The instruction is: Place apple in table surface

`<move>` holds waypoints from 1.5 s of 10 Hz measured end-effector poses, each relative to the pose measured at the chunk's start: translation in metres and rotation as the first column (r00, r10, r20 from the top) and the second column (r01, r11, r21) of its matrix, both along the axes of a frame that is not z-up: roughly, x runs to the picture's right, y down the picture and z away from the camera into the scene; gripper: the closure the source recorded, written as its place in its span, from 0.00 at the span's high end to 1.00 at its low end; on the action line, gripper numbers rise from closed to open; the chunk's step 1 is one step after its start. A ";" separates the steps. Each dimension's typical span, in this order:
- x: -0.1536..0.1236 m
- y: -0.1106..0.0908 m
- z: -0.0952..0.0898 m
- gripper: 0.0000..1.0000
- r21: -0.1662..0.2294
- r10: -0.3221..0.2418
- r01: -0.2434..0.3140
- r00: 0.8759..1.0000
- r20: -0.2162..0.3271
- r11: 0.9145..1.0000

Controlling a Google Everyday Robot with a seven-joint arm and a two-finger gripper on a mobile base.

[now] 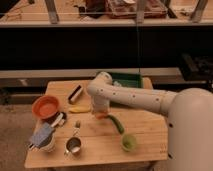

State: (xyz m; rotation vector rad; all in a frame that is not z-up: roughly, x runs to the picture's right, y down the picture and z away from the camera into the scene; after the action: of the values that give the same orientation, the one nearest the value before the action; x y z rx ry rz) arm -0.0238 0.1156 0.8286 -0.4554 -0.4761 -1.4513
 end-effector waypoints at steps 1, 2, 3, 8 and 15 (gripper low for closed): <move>0.002 -0.008 -0.015 0.46 0.015 0.003 -0.003 1.000 0.000 1.000; 0.004 -0.018 -0.032 0.46 0.038 0.003 -0.003 1.000 0.001 0.999; 0.005 -0.027 -0.053 0.46 0.062 0.006 -0.007 1.000 0.013 0.998; -0.001 -0.032 -0.088 0.46 0.120 0.005 -0.017 0.995 0.101 0.993; -0.023 0.027 0.006 0.46 -0.056 0.004 0.003 0.993 0.120 0.998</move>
State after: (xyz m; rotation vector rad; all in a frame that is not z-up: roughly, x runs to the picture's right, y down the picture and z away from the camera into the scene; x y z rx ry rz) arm -0.0464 0.1425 0.8344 -0.4138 -0.6146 -1.4732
